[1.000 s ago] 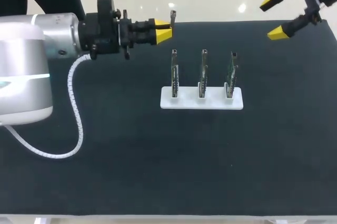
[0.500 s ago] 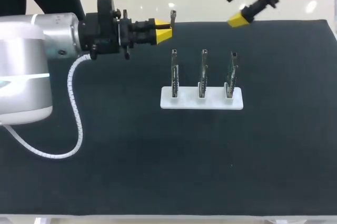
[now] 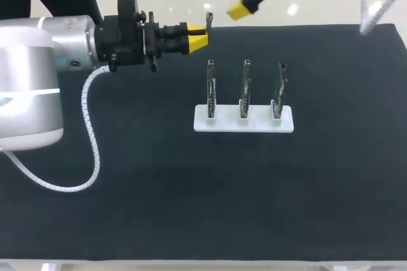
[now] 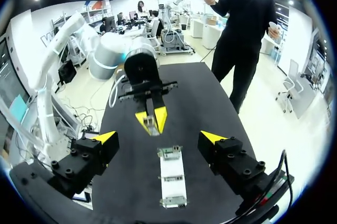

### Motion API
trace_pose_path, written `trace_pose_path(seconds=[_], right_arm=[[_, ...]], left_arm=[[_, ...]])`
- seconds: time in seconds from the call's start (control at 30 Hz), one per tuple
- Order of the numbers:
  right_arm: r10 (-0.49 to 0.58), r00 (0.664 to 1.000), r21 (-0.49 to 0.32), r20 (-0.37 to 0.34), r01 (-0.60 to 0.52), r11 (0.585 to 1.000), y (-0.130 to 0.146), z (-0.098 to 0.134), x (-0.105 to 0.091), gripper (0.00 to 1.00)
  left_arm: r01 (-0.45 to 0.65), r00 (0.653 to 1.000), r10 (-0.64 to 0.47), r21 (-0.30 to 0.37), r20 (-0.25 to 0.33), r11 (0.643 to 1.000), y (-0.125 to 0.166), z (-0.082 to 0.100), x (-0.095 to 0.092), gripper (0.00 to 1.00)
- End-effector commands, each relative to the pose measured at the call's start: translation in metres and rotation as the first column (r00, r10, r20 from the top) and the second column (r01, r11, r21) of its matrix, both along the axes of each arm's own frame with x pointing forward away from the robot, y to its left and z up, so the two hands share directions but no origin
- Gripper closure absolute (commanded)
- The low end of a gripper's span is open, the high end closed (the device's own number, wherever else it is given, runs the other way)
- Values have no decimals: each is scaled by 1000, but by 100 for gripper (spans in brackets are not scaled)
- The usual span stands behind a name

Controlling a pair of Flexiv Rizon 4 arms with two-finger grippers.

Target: Pick up the optical module with the left hand, and insert it into the network port with the right hand.

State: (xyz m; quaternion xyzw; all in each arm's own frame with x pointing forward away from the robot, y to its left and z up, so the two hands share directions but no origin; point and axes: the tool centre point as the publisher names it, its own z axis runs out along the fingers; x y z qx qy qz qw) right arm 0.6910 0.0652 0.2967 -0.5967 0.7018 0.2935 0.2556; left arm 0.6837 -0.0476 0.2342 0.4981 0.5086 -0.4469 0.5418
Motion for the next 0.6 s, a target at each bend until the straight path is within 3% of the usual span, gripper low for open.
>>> trace_pose_path(seconds=[0.03, 0.33, 0.6], right_arm=[[-25, 1000, -14, 17, 25, 1000, 18, -3, -5, 0], [-44, 998, -5, 39, 44, 999, 34, -9, -12, 0], [-25, 993, 1, 117, 25, 1000, 31, -19, -21, 1]], left_arm=[[-6, 1000, 6, -3, 3, 1000, 0, -1, -1, 100], [-6, 1000, 6, -3, 3, 1000, 0, -1, -1, 100], [-6, 1000, 6, -3, 3, 1000, 0, -1, -1, 100]])
